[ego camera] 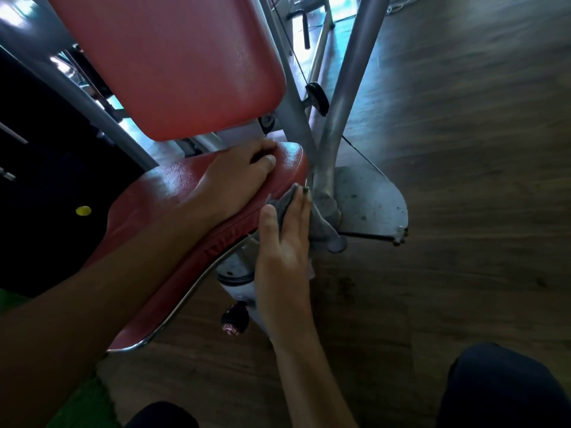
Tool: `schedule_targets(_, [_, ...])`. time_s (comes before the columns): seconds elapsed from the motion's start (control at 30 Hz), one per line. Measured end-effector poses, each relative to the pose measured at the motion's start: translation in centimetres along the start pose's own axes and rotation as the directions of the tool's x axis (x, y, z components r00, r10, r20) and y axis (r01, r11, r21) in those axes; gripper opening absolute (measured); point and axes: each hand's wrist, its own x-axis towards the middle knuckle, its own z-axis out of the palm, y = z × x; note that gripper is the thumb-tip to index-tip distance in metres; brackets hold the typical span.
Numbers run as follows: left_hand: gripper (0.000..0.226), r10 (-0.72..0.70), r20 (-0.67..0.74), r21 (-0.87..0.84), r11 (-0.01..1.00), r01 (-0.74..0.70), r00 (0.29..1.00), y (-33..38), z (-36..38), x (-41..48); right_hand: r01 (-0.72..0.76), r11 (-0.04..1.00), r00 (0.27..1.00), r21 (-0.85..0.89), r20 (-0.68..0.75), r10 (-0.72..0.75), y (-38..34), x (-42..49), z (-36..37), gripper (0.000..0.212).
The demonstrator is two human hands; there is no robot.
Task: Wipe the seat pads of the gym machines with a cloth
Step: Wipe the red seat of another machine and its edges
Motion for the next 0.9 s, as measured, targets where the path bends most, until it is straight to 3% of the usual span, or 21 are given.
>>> schedule_targets(0.13, [0.037, 0.0, -0.003, 0.008, 1.0, 0.0, 1.0, 0.3, 0.1, 0.0, -0.006, 1.0, 0.991, -0.001, -0.134, 0.006, -0.1, 3.4, -0.1, 0.068])
schedule_targets(0.27, [0.035, -0.011, -0.013, -0.001, 1.0, 0.011, 1.0, 0.3, 0.2, 0.1, 0.028, 0.999, 0.999, -0.033, -0.036, -0.029, 0.6, 0.5, 0.1, 0.061])
schedule_targets(0.43, [0.035, -0.032, -0.011, 0.002, 0.999, 0.032, 0.999, 0.3, 0.2, 0.1, 0.009, 0.998, 0.995, 0.057, -0.098, -0.004, 0.3, 3.5, -0.2, 0.062])
schedule_targets(0.53, [0.035, -0.018, -0.004, 0.002, 1.0, 0.018, 1.0, 0.3, 0.3, 0.1, 0.037, 0.999, 0.999, 0.032, -0.031, -0.036, 0.8, 1.3, 0.2, 0.064])
schedule_targets(0.67, [0.037, -0.016, 0.003, 0.021, 1.0, 0.016, 1.0, 0.4, 0.2, 0.2, 0.022, 1.0, 0.992, 0.011, -0.121, -0.021, 0.8, 3.8, -0.2, 0.068])
schedule_targets(0.8, [0.036, -0.023, -0.001, -0.003, 1.0, 0.022, 1.0, 0.3, 0.3, 0.2, 0.047, 0.999, 0.998, 0.01, -0.032, -0.046, 0.9, 1.1, -0.1, 0.063])
schedule_targets(0.9, [0.037, -0.007, 0.009, 0.001, 1.0, 0.007, 1.0, 0.2, 0.4, 0.3, 0.023, 1.0, 0.996, 0.005, -0.089, -0.023, 0.3, 2.8, -0.1, 0.074])
